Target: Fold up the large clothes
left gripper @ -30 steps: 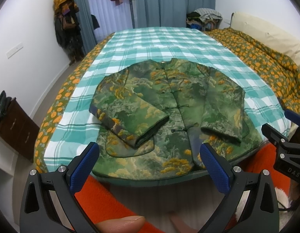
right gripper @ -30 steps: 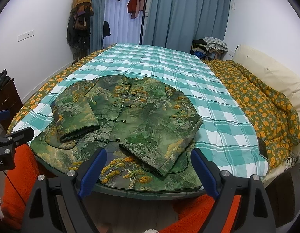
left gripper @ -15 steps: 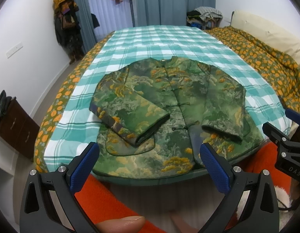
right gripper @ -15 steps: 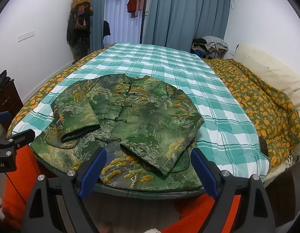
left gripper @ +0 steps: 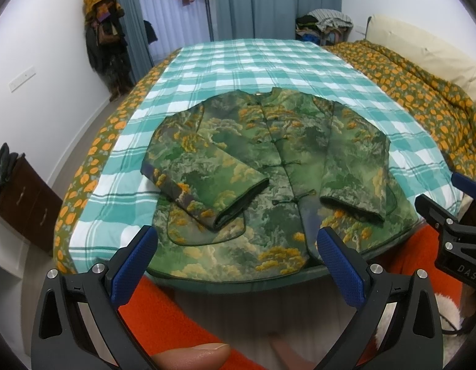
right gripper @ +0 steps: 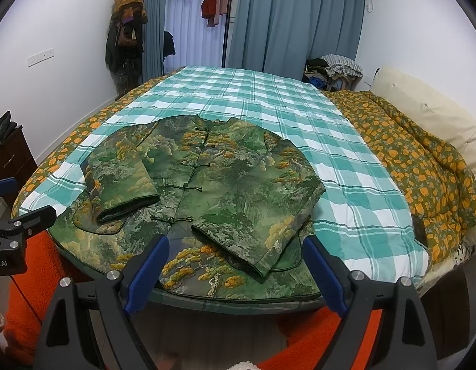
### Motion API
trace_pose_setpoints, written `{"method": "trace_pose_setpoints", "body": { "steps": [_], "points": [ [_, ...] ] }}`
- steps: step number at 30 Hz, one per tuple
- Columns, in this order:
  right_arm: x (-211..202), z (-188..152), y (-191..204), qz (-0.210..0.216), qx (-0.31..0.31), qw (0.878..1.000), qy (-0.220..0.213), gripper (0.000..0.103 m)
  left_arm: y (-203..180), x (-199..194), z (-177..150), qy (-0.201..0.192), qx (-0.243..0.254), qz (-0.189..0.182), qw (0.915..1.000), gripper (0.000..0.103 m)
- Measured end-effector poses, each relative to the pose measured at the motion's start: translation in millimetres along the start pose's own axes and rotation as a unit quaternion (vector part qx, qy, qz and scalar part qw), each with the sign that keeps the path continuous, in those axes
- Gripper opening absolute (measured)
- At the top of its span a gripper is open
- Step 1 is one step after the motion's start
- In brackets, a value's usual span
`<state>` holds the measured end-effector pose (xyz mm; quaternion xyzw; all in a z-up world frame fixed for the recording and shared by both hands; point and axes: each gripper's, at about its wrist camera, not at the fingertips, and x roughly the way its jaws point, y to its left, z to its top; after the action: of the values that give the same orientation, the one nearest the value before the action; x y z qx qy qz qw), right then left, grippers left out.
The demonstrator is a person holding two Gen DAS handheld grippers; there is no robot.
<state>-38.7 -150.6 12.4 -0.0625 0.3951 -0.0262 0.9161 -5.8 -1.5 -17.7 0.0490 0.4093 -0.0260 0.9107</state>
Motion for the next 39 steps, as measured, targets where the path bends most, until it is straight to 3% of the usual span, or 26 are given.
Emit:
{"method": "trace_pose_setpoints", "body": {
  "steps": [39],
  "points": [
    [-0.2, -1.4, 0.6, 0.002, 0.001, 1.000, 0.002, 0.090, 0.8, 2.1, -2.3, 0.005, 0.000, 0.000, 1.0000, 0.103]
  ]
}}
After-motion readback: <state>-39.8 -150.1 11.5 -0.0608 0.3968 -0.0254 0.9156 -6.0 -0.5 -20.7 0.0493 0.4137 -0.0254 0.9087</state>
